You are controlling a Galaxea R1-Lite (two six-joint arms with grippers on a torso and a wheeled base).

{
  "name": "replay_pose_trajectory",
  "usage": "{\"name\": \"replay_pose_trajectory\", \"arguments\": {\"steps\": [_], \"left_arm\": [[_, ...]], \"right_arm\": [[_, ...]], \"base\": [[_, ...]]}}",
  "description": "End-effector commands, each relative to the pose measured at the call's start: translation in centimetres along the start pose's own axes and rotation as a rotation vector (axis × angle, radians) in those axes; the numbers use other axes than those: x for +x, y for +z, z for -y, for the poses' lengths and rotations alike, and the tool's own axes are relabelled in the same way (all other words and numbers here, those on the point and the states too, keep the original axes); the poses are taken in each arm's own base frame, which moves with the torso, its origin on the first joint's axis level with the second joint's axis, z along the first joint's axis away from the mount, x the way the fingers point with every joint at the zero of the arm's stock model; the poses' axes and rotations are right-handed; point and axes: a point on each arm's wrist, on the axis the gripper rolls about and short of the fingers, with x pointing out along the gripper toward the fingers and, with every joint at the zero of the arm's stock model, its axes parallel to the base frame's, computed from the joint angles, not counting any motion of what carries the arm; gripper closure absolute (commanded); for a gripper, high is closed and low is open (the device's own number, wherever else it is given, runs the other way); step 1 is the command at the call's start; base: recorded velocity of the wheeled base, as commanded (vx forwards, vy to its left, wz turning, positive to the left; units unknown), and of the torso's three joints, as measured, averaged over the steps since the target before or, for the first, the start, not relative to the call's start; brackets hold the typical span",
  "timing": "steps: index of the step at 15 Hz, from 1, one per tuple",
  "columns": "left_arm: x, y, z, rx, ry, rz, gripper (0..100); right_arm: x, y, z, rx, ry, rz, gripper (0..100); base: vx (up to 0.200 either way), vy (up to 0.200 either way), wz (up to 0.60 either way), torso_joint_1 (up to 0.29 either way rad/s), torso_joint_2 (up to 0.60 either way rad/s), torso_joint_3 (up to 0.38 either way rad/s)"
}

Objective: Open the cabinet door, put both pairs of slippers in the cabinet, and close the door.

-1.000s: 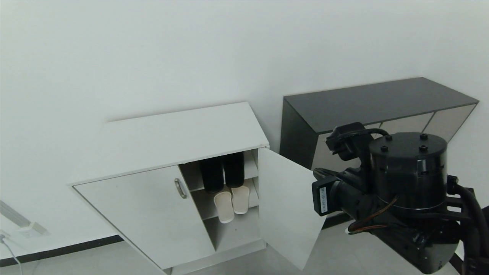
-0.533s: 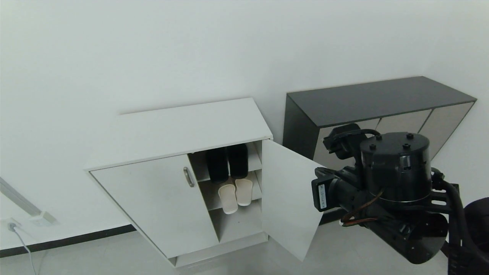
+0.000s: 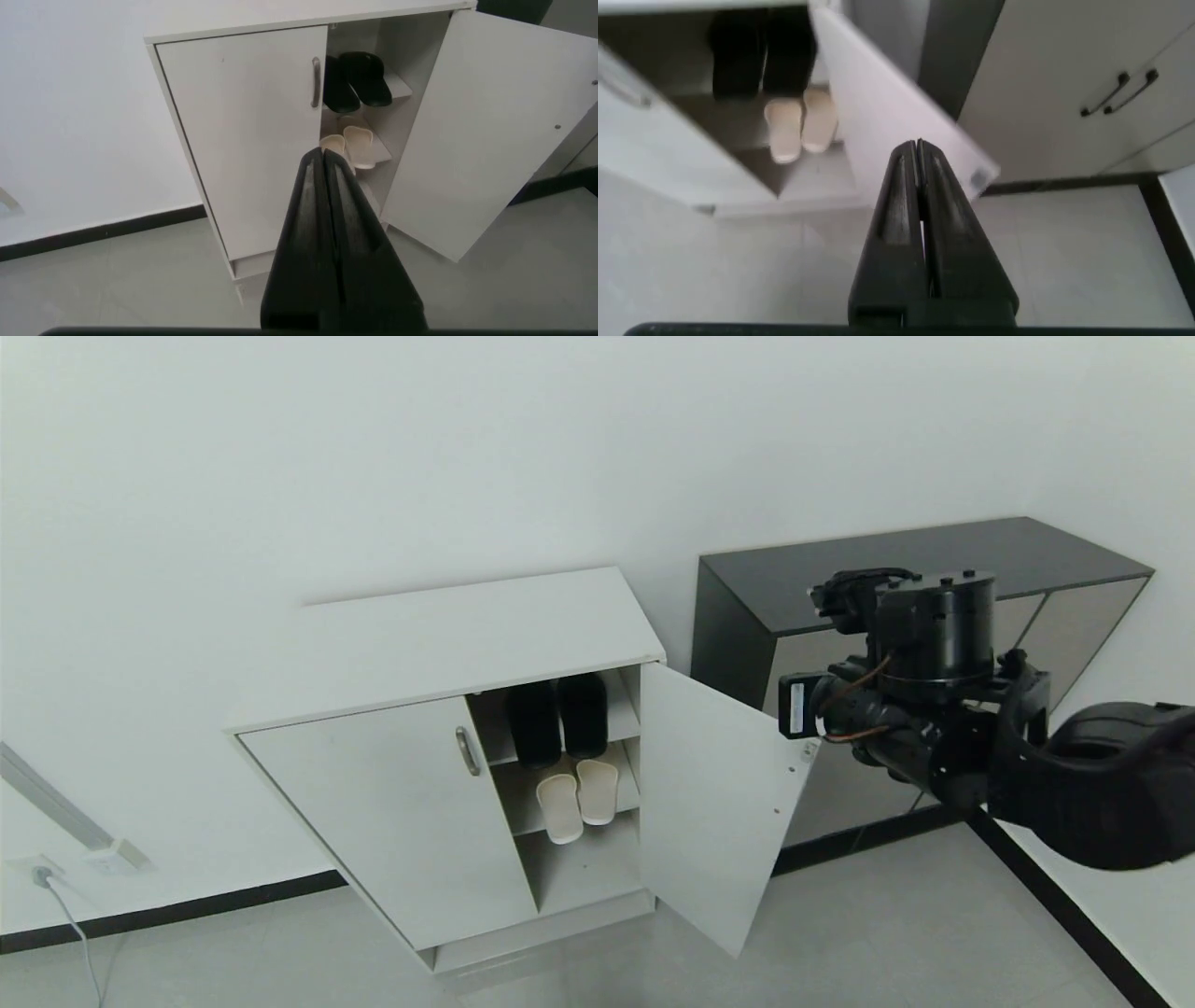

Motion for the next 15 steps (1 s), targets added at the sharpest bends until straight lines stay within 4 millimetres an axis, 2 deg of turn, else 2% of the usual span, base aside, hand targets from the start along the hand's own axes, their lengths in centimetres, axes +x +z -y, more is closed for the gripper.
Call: {"name": "replay_pose_trajectory", "arguments": {"steps": [1,3,8,15], "left_arm": [[0.0,0.0,0.0,0.0,0.0,-0.001,100],[0.0,0.0,0.0,0.0,0.0,-0.001,100],[0.0,0.0,0.0,-0.002,0.002,-0.001,100],[0.0,0.0,0.0,-0.002,0.0,-0.001,100]], "right_arm": [[4.8,-0.5,1.4,0.008,-0.053,-0.038,100],[6.9,-0.7,2.2,0.014,-0.072,-0.048,100],[10.5,-2.3,4.0,0.028,-0.111,-0.08,100],[12.9,-3.4,4.4,0.029,-0.121,-0.096,100]], "base": [[0.0,0.0,0.0,0.0,0.0,0.0],[0.0,0.0,0.0,0.0,0.0,0.0],[0.0,0.0,0.0,0.0,0.0,0.0],[0.0,0.0,0.0,0.0,0.0,0.0]]}}
